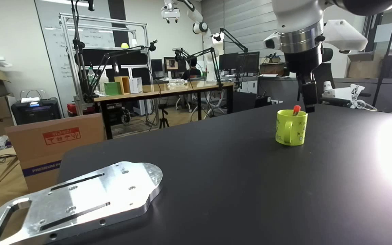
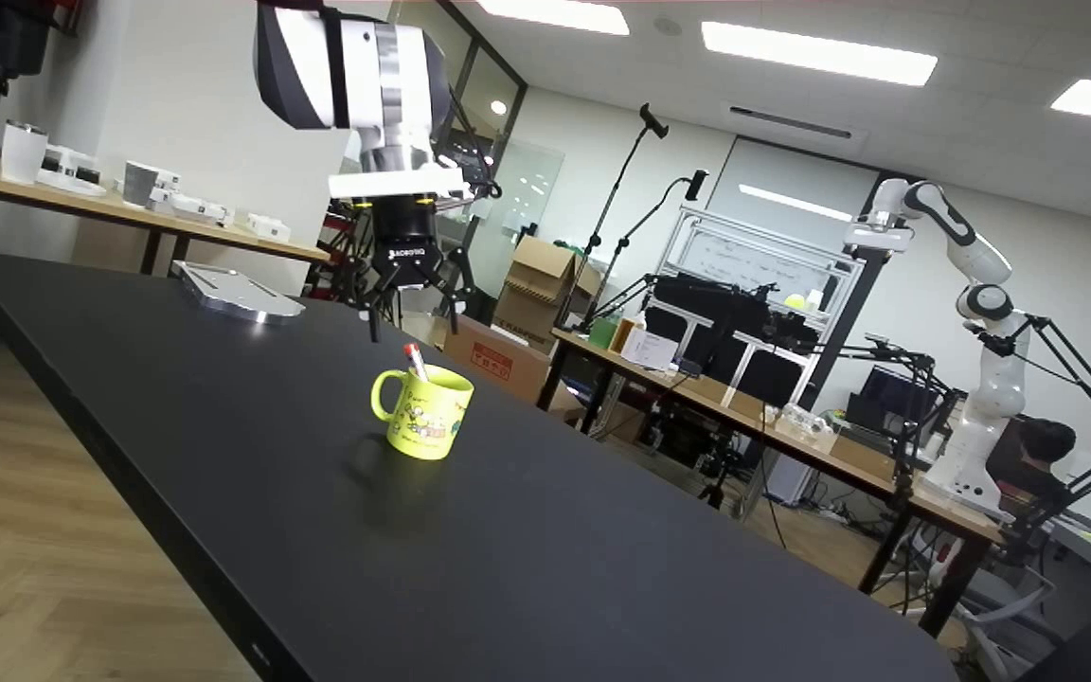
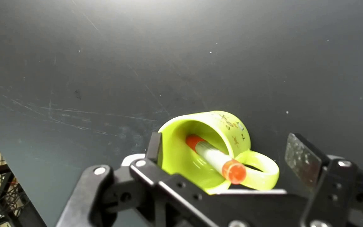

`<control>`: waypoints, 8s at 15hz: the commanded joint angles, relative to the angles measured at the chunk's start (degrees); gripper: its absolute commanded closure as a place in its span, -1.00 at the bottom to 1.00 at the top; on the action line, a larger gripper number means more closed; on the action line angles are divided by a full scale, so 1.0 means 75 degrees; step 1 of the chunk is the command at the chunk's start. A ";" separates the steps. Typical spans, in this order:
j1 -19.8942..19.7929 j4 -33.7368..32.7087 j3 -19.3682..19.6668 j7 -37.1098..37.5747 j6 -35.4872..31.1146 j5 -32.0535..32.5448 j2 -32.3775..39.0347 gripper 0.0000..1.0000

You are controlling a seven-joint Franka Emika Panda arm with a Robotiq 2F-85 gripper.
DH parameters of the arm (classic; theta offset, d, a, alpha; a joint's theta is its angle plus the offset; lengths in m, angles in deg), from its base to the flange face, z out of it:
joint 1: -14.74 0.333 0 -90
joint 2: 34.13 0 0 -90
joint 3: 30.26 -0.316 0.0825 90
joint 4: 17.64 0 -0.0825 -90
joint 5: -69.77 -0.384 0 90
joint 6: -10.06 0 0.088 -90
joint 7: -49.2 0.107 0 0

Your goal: Take the red marker out of the yellow mug

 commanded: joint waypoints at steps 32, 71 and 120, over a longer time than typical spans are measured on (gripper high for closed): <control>-0.0533 0.1033 0.0473 0.0390 0.0708 -0.2157 -0.3042 0.90; -0.4320 -0.1957 0.1450 -0.4165 0.2723 -0.8080 0.0866 0.90; -0.3564 -0.0309 0.1004 -0.2813 -0.0338 -0.6951 0.0535 -0.99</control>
